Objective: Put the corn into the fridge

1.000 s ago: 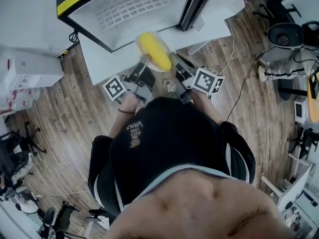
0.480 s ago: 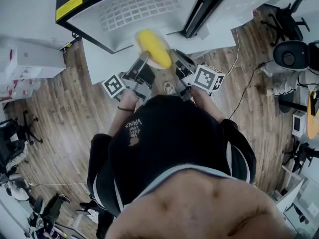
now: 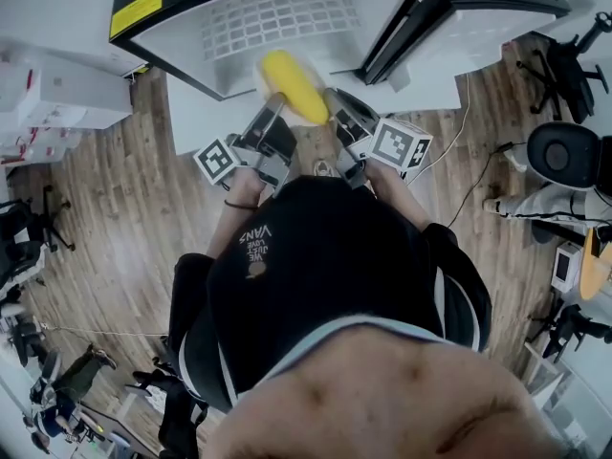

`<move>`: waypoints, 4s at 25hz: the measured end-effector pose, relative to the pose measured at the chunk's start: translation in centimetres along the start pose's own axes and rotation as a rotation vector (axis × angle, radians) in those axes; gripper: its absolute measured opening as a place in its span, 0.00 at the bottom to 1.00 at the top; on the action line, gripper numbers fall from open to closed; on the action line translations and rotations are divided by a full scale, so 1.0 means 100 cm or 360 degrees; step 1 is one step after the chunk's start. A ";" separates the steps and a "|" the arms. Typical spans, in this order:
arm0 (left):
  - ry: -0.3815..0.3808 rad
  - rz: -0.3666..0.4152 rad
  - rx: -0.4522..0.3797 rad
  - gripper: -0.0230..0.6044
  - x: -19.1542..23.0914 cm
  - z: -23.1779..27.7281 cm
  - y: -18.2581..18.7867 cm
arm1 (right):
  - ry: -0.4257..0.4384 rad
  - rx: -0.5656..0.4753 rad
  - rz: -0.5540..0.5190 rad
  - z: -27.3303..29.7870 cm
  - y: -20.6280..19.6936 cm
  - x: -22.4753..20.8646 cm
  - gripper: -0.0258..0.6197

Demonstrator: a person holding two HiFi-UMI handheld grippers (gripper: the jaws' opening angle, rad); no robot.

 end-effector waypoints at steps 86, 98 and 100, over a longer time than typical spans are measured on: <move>0.0039 -0.0094 -0.0220 0.16 0.032 0.023 0.094 | 0.0041 0.0132 -0.0007 0.110 0.037 0.014 0.11; 0.0043 -0.0137 -0.0281 0.16 0.037 0.026 0.101 | 0.0062 0.0101 0.0008 0.118 0.042 0.015 0.13; 0.0048 -0.0136 -0.0283 0.16 0.037 0.027 0.102 | 0.0061 0.0093 0.0008 0.119 0.043 0.015 0.13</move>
Point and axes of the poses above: the fingertips, and each gripper's own axes: z forward along the fingers, x to its left, y out of its top, the point moved 5 cm from there along -z, backward along the fingers, and after that the axes turned 13 degrees about -y, right-handed, at the moved point
